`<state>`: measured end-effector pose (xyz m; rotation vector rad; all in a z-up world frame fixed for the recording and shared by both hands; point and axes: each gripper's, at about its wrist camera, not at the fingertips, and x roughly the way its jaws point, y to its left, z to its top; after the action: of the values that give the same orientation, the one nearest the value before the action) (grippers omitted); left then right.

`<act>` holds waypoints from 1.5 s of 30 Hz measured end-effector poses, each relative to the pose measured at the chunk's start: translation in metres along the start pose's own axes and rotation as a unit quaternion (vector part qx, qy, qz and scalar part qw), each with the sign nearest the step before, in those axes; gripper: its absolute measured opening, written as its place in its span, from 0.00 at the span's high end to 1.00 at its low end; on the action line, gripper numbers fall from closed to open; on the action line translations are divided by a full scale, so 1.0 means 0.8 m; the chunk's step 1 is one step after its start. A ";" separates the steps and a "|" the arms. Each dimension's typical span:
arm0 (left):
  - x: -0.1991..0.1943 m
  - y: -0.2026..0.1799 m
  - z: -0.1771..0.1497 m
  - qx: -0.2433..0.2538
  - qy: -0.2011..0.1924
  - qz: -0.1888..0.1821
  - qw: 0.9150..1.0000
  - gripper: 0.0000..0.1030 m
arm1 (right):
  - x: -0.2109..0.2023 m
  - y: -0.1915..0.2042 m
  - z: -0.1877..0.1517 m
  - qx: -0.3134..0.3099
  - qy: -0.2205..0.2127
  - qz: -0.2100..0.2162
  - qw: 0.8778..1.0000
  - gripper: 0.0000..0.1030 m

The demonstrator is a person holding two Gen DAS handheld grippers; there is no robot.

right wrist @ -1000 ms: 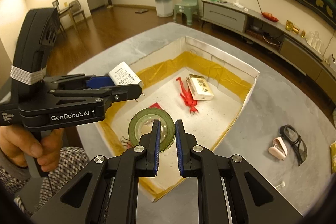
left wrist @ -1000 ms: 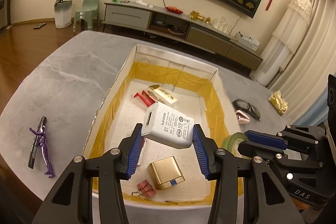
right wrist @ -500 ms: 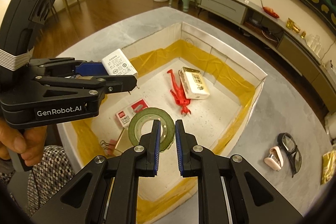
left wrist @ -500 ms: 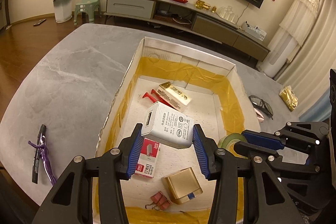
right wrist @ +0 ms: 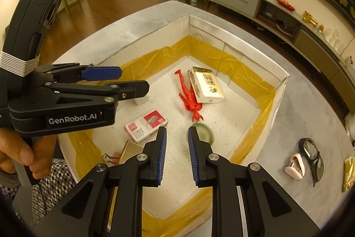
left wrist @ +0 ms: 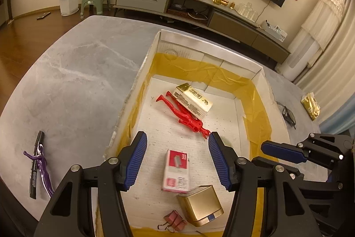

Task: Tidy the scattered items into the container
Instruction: 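Open both tools to drop the tape roll and charger into the box, then move the left tool toward the black marker beside the box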

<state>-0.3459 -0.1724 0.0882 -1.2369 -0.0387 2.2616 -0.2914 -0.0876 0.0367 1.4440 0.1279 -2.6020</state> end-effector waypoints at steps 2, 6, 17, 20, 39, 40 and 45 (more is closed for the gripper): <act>-0.007 0.003 -0.001 -0.003 -0.006 -0.001 1.000 0.43 | -0.001 0.003 0.000 -0.001 -0.001 0.003 1.000 0.79; -0.021 0.006 -0.005 0.005 -0.018 0.001 1.000 0.43 | -0.003 0.013 0.001 -0.006 -0.002 0.006 1.000 0.79; -0.047 0.007 -0.024 0.015 -0.031 -0.009 0.999 0.43 | -0.016 0.044 0.003 -0.012 -0.017 0.030 0.999 0.79; -0.059 0.010 -0.031 0.016 -0.039 -0.012 0.999 0.43 | -0.023 0.059 0.005 -0.024 -0.027 0.031 0.999 0.79; -0.153 0.181 -0.090 -0.087 -0.106 0.064 0.989 0.43 | -0.018 0.133 0.041 -0.027 -0.032 0.096 0.994 0.79; -0.154 0.188 -0.094 -0.091 -0.107 0.070 0.988 0.43 | -0.017 0.140 0.044 -0.030 -0.032 0.099 0.994 0.79; -0.139 0.236 -0.115 -0.102 -0.087 0.116 0.984 0.43 | -0.005 0.161 0.053 -0.037 -0.025 0.102 0.994 0.79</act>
<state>-0.3132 -0.4069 0.0678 -1.1922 -0.2049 2.6200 -0.3008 -0.2202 0.0631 1.2924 0.0671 -2.4404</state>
